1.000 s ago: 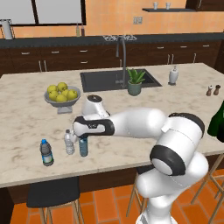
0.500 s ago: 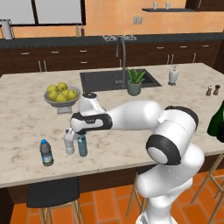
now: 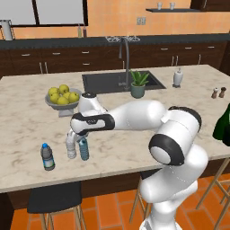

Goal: Move the plastic bottles in the middle to the plastics group, and the glass bottles in the middle to the glass group.

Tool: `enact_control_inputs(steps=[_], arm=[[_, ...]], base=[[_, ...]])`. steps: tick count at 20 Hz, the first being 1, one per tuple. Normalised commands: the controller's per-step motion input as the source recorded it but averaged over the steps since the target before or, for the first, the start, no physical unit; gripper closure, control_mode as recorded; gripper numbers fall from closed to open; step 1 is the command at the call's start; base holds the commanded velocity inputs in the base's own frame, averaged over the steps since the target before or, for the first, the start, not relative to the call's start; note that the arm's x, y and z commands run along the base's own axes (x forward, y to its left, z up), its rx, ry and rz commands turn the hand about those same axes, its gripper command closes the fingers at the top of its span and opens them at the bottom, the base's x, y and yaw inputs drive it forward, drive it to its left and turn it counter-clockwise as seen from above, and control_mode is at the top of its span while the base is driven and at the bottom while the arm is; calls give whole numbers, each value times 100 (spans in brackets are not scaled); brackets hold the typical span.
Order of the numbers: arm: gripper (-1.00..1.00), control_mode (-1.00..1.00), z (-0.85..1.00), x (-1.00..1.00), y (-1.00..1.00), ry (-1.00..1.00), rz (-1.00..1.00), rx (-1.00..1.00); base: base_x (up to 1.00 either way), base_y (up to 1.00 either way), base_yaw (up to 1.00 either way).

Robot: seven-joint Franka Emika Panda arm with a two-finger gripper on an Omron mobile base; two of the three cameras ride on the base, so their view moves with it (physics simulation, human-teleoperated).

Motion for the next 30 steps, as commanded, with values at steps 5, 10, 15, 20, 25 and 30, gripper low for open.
enact_control_inputs(steps=[5,10,15,20,25,30], arm=[[-100,-100,0,-3,0,0,0,0],[-100,-100,7,-7,0,0,-1,0],[-100,-100,30,-18,-3,0,-2,0],[-100,-100,38,-36,-12,-6,-4,0],[-100,-100,50,-31,-59,-4,-11,1],[-100,-100,41,-9,-91,0,-19,4]], base=[[0,0,0],[0,0,0],[0,0,0],[0,0,0],[0,0,0],[0,0,0]])
